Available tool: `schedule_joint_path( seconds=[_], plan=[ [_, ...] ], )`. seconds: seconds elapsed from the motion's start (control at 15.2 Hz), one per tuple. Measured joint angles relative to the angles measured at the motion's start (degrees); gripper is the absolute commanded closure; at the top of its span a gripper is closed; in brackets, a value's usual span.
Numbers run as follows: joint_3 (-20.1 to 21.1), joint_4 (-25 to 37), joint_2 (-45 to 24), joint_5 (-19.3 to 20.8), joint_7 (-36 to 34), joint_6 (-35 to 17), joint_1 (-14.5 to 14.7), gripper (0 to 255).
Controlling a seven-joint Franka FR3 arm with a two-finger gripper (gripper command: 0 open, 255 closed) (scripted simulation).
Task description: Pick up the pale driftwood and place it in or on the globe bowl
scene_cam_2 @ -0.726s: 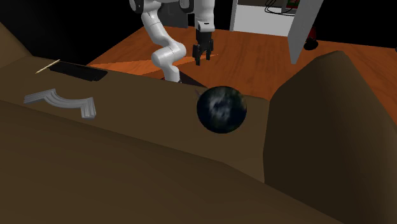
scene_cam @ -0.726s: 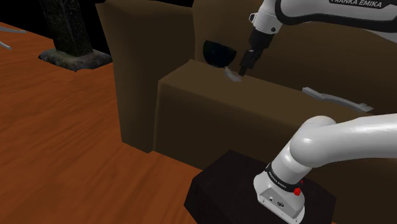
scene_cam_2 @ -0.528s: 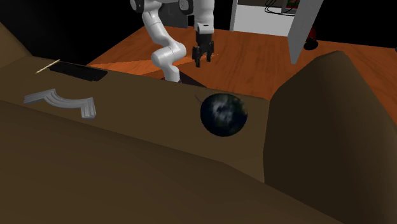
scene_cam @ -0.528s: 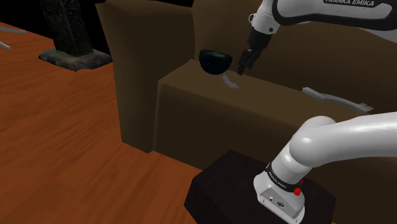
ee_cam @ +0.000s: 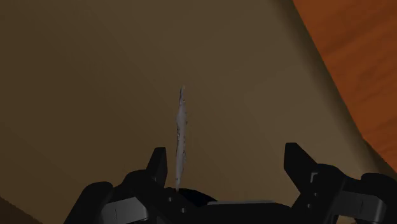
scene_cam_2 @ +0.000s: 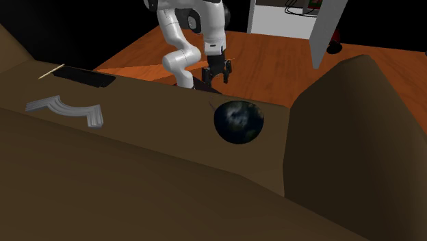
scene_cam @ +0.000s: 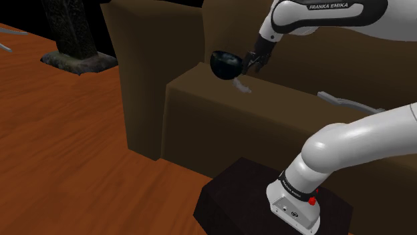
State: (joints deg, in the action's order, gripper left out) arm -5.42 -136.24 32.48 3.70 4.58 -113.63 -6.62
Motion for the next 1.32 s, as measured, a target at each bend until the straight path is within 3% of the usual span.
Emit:
schedule_joint_path(
  seconds=[0.26, 0.73, 1.19, 1.25, 1.32],
  plan=[
    [-3.23, 1.10, -5.89, -1.48, -1.36, -6.65, -2.00, 0],
    [-4.07, -1.35, -8.92, -2.07, -1.58, -12.57, -2.24, 0],
    [-4.11, -1.81, -9.56, -2.15, -1.58, -13.69, -2.18, 0],
    [-4.11, -1.81, -9.56, -2.15, -1.58, -13.69, -2.18, 255],
    [-4.11, -1.81, -9.56, -2.15, -1.58, -13.69, -2.18, 255]
  ],
)
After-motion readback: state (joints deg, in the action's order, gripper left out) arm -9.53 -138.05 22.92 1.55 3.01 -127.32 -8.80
